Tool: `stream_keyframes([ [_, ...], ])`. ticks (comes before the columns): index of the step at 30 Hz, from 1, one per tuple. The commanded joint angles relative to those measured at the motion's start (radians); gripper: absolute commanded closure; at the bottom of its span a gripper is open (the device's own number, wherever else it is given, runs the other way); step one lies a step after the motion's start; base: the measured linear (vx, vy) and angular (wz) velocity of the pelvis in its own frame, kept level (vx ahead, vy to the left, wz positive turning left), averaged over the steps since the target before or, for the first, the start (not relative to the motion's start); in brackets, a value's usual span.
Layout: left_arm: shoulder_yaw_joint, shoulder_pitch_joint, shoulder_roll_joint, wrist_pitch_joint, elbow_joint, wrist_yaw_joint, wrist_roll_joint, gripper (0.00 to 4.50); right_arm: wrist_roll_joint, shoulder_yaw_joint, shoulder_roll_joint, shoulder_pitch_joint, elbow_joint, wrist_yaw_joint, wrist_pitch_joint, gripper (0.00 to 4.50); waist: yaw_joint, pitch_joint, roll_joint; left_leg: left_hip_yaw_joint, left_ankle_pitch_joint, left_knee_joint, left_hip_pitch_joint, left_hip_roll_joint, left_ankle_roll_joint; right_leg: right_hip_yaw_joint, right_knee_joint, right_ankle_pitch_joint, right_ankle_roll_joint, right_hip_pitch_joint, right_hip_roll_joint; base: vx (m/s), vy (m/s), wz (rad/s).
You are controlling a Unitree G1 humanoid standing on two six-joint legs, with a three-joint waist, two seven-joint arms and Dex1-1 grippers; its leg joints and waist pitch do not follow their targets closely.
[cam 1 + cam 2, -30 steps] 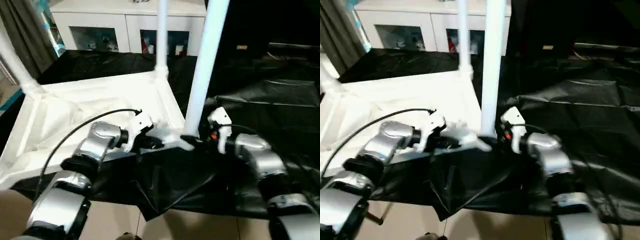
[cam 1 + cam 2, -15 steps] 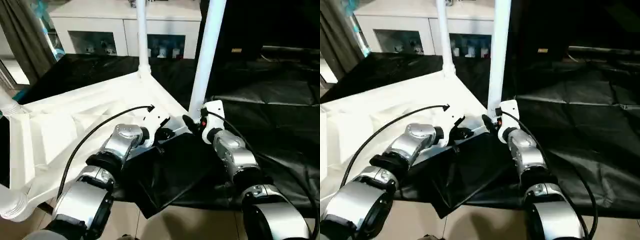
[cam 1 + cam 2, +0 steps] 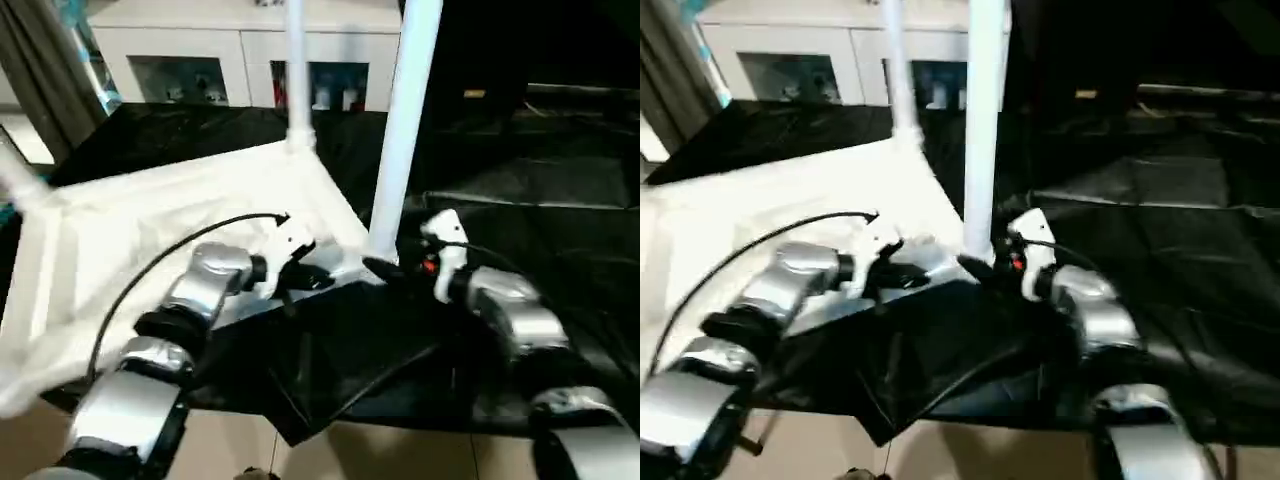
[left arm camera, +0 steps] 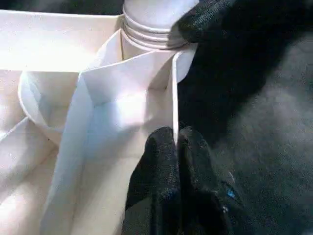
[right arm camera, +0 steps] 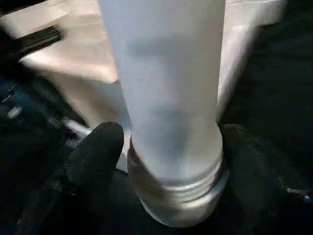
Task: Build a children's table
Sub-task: Rotate leg to tighten
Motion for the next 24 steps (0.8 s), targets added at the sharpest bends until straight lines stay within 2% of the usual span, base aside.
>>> stream_keyframes([
  [1,-0.052,0.014,-0.019,-0.008,-0.020,-0.066,-0.004,4.50,0.014,0.055,0.017,0.005,-0.035,0.073,0.004,1.32,0.002,-0.073,-0.008,-0.028,-0.176,-0.060,0.026,0.065,0.107,0.040,-0.056,-0.099,-0.291,0.046,-0.068,0.000,0.000,0.00],
  [3,-0.055,0.020,-0.002,-0.008,-0.030,-0.087,0.000,4.50,0.009,0.055,-0.009,0.007,-0.041,0.105,0.003,1.56,0.009,-0.070,-0.007,-0.028,-0.208,-0.064,0.031,0.068,0.085,0.042,-0.059,-0.136,-0.286,0.043,-0.069,0.000,0.000,0.00],
  [6,-0.052,0.022,0.001,-0.006,-0.035,-0.096,0.002,4.50,0.010,0.056,-0.020,0.008,-0.048,0.117,0.008,1.74,0.008,-0.068,-0.008,-0.030,-0.232,-0.069,0.031,0.068,0.059,0.042,-0.061,-0.174,-0.274,0.044,-0.069,0.000,0.000,0.00],
  [9,-0.052,0.023,0.001,0.000,-0.041,-0.093,0.002,4.50,0.009,0.059,-0.017,0.007,-0.052,0.123,0.015,1.83,0.007,-0.070,-0.010,-0.030,-0.229,-0.068,0.030,0.067,0.054,0.043,-0.060,-0.167,-0.273,0.044,-0.070,0.000,0.000,0.00],
  [13,-0.051,0.020,-0.005,0.004,-0.037,-0.063,0.007,4.50,0.007,0.059,-0.005,0.010,-0.047,0.110,0.017,1.85,0.009,-0.071,-0.010,-0.029,-0.201,-0.065,0.028,0.066,0.067,0.042,-0.057,-0.137,-0.277,0.045,-0.070,0.000,0.000,0.00],
  [16,-0.021,-0.001,-0.042,0.018,-0.005,0.050,0.009,4.50,-0.024,0.039,0.037,0.002,0.008,-0.047,0.008,1.85,0.007,-0.068,-0.010,-0.030,-0.219,-0.068,0.029,0.066,0.057,0.043,-0.062,-0.174,-0.271,0.042,-0.071,0.000,0.000,0.00],
  [18,-0.009,-0.013,-0.060,0.024,0.012,0.102,0.011,4.50,-0.038,0.029,0.058,-0.003,0.035,-0.122,0.005,1.85,0.003,-0.065,-0.011,-0.031,-0.254,-0.070,0.032,0.064,0.039,0.043,-0.070,-0.240,-0.257,0.040,-0.073,0.000,0.000,0.00],
  [20,0.011,-0.047,-0.108,0.037,0.062,0.242,0.023,4.50,-0.052,-0.005,0.117,-0.015,0.093,-0.304,0.010,1.85,-0.006,-0.059,-0.011,-0.037,-0.326,-0.077,0.041,0.061,-0.003,0.044,-0.086,-0.382,-0.213,0.032,-0.074,0.000,0.000,0.00],
  [22,0.019,-0.059,-0.129,0.041,0.077,0.293,0.024,4.50,-0.052,-0.018,0.144,-0.020,0.109,-0.366,0.015,1.86,-0.009,-0.057,-0.012,-0.040,-0.355,-0.079,0.044,0.061,-0.017,0.045,-0.094,-0.429,-0.193,0.030,-0.075,0.000,0.000,0.00],
  [24,0.027,-0.070,-0.152,0.050,0.087,0.329,0.021,4.50,-0.052,-0.029,0.170,-0.028,0.127,-0.430,0.017,1.86,-0.011,-0.056,-0.009,-0.040,-0.366,-0.080,0.045,0.059,-0.019,0.046,-0.096,-0.432,-0.187,0.028,-0.074,0.000,0.000,0.00],
])
